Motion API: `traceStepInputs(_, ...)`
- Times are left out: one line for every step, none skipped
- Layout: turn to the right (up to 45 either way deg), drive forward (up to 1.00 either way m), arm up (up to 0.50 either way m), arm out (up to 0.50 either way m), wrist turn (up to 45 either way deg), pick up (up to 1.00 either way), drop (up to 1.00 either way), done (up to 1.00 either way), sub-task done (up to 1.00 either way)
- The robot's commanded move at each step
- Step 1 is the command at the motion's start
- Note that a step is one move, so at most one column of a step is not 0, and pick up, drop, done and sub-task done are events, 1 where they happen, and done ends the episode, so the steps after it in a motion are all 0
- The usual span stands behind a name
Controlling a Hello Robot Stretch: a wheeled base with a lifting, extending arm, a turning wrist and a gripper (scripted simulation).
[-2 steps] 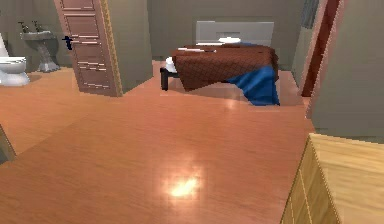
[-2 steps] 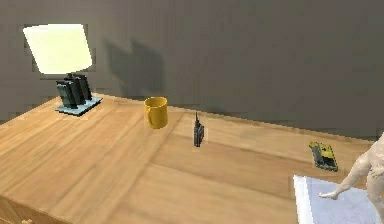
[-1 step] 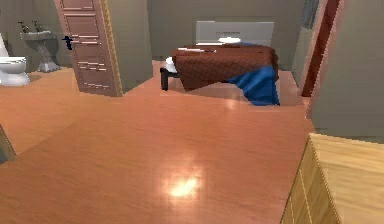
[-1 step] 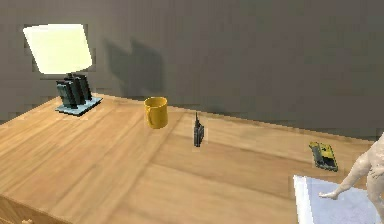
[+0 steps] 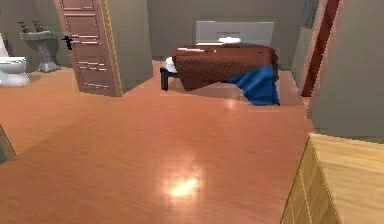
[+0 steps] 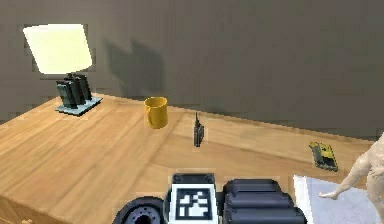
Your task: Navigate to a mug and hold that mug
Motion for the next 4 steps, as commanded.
traceStepInputs(0.0, 0.00, 0.00, 0.38, 0.0, 0.00, 0.00, 0.00, 0.00)
traceStepInputs(0.0, 0.00, 0.00, 0.00, 45.0, 0.00, 0.00, 0.00, 0.00)
traceStepInputs(0.0, 0.00, 0.00, 0.00, 45.0, 0.00, 0.00, 0.00, 0.00)
traceStepInputs(0.0, 0.00, 0.00, 0.00, 45.0, 0.00, 0.00, 0.00, 0.00)
